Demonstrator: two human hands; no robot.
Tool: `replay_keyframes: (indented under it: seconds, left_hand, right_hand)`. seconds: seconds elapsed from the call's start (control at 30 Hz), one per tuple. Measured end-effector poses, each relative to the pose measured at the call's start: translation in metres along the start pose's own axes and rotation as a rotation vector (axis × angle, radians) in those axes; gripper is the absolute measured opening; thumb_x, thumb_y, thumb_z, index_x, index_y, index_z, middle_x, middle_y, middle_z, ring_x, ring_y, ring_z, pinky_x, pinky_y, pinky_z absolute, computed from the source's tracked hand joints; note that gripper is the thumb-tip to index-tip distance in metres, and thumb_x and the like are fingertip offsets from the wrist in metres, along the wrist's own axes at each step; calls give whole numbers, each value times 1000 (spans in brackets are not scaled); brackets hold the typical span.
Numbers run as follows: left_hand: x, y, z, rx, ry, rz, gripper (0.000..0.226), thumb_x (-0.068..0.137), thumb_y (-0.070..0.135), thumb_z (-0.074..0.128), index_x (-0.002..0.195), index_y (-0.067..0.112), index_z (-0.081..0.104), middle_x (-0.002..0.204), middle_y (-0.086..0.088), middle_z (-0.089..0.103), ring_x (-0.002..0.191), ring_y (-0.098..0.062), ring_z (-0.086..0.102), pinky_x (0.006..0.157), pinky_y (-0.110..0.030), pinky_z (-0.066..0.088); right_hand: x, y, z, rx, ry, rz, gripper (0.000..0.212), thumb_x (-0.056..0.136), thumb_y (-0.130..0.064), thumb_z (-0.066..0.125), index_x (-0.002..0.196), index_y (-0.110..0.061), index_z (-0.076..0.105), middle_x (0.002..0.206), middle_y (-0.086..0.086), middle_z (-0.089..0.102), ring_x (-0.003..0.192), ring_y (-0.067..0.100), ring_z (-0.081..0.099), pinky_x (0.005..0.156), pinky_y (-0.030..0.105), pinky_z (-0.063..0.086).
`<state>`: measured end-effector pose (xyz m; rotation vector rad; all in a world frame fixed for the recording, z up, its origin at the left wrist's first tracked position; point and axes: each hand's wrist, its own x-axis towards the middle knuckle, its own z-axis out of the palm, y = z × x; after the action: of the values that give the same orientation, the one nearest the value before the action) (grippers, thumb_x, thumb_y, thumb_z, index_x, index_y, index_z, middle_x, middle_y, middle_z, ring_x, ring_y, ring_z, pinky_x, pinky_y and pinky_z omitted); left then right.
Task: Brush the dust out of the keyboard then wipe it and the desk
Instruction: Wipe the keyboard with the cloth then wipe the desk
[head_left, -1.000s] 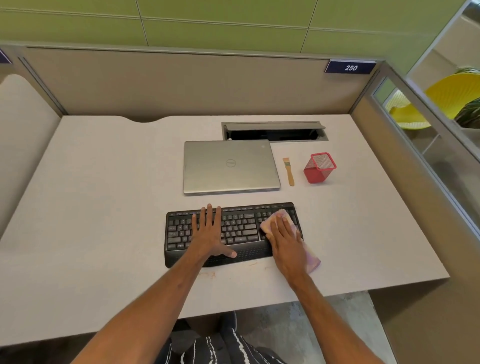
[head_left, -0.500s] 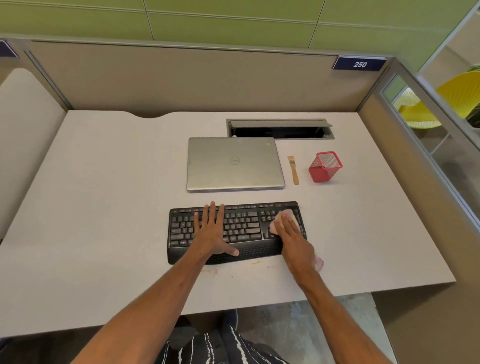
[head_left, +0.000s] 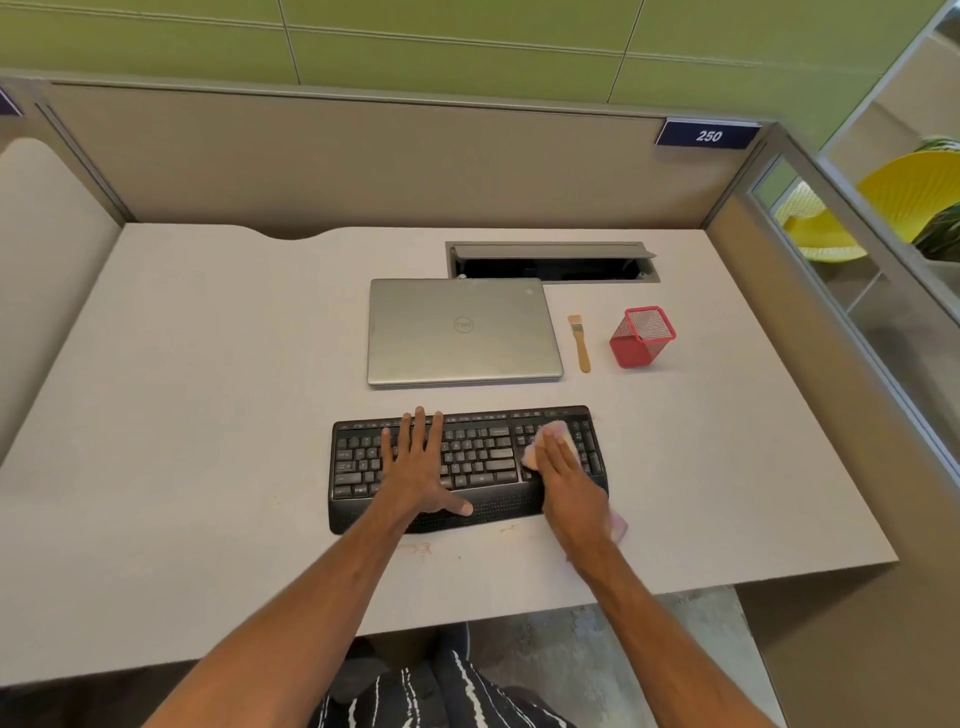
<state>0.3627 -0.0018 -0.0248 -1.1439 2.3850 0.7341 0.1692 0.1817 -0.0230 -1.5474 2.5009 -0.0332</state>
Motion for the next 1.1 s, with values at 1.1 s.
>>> replay_keyframes:
  seconds: [1.1]
  left_hand:
    - [2,-1,0,13,-18,0,171,65,86,86,166,23,-35,170,-12,-46,159,-36,-40,128,-63,-25]
  right_hand:
    - [28,26,-24,46,20,-52,75,99,1,51,165,-25,26,172,-16,5,152,18,35,61,32,55]
